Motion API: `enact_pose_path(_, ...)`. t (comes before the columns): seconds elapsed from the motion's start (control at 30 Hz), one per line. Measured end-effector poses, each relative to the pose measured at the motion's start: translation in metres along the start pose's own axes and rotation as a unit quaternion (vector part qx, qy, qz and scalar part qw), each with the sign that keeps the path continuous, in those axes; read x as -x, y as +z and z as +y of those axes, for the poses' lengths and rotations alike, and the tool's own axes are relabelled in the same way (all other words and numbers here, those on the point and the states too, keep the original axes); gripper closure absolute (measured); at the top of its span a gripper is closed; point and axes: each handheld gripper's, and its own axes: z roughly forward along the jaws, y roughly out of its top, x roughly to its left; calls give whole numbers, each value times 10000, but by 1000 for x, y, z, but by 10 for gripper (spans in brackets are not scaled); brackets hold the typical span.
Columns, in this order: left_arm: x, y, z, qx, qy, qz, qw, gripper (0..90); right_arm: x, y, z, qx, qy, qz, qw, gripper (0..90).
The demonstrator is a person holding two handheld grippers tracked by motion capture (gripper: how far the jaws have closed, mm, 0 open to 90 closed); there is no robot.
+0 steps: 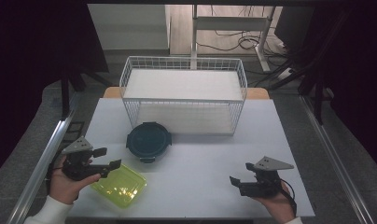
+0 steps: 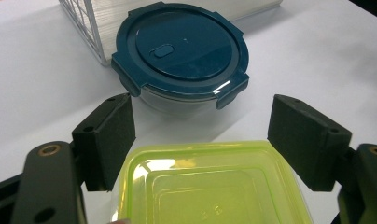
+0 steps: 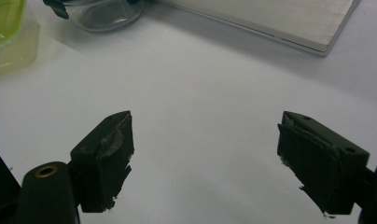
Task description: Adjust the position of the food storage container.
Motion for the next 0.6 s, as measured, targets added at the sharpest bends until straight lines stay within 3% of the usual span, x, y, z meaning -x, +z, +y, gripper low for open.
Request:
enact_pose_path(0.17,-6,-3,3,23,-68,-40,10000,230,-2,-2,0,-2,-43,-20,10000,187)
enact_pose_path(0.6,-29,-23,19,127,-301,89,9994,230,-5,2,3,-22,-90,18,10000,190)
